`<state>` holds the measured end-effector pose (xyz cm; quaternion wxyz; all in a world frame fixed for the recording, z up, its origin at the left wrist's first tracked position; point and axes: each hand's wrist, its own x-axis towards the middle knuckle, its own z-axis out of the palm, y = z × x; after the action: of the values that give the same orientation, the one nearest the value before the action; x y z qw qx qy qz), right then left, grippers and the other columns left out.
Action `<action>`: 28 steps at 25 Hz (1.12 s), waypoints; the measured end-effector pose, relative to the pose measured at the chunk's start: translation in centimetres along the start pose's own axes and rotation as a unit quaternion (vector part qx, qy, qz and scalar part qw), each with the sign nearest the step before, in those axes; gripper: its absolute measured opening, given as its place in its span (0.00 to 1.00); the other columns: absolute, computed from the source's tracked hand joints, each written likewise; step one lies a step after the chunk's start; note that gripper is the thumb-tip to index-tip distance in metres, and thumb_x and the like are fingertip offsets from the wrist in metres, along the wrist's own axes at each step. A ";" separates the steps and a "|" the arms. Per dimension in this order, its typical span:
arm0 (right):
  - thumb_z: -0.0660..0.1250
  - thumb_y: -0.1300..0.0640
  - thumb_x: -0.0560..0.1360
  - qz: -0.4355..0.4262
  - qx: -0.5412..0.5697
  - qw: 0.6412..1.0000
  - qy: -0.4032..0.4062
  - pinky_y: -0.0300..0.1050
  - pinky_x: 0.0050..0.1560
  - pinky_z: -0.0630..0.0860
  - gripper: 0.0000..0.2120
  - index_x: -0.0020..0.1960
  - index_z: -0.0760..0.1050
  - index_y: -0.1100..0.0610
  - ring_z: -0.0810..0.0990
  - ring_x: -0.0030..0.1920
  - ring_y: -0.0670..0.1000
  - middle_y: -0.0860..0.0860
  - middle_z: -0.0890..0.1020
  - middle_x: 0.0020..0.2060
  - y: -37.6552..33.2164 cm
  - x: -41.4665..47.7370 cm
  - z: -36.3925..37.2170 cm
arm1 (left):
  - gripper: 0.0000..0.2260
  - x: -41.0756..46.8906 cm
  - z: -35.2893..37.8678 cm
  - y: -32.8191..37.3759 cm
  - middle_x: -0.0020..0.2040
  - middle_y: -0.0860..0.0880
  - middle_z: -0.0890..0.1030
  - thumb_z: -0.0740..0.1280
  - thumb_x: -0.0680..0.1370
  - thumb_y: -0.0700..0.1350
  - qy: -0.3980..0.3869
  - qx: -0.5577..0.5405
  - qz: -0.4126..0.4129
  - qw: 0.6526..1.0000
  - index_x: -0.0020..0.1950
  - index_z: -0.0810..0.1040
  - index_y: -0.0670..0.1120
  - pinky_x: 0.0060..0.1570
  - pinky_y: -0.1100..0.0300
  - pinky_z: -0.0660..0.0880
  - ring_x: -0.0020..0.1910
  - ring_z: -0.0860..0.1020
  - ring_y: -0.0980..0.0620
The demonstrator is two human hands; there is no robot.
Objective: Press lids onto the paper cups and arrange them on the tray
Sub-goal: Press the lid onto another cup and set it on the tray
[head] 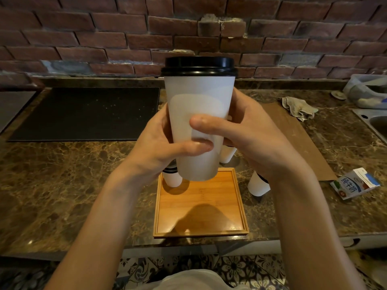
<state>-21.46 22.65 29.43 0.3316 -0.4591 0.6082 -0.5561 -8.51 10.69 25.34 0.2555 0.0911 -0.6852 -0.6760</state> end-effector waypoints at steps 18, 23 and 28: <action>0.79 0.48 0.64 -0.036 -0.053 0.993 0.095 0.50 0.54 0.82 0.36 0.68 0.69 0.49 0.78 0.58 0.45 0.44 0.78 0.58 0.0 0.0 1.2 | 0.36 0.3 0.3 0.0 0.56 0.61 0.77 0.77 0.62 0.45 0.028 0.087 0.062 0.994 0.65 0.65 0.57 0.48 0.70 0.76 0.58 0.76 0.61; 0.78 0.48 0.62 -0.053 -0.042 0.996 0.059 0.47 0.54 0.81 0.35 0.67 0.69 0.49 0.78 0.58 0.44 0.44 0.79 0.57 -0.3 -0.2 0.8 | 0.35 0.4 -0.4 0.7 0.56 0.63 0.78 0.76 0.63 0.46 -0.024 0.079 0.070 0.994 0.66 0.65 0.53 0.49 0.66 0.77 0.59 0.77 0.56; 0.78 0.50 0.62 -0.055 0.008 0.998 -0.013 0.50 0.55 0.80 0.38 0.69 0.69 0.54 0.79 0.60 0.51 0.51 0.80 0.60 0.1 -0.2 0.3 | 0.36 0.0 -1.0 1.1 0.57 0.59 0.78 0.77 0.64 0.52 -0.084 0.058 0.040 0.994 0.68 0.65 0.48 0.51 0.65 0.76 0.60 0.77 0.55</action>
<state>-21.17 22.73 29.30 0.3119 -0.4966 0.5731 -0.5724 -7.81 9.91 26.34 0.2182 0.0205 -0.7452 -0.6298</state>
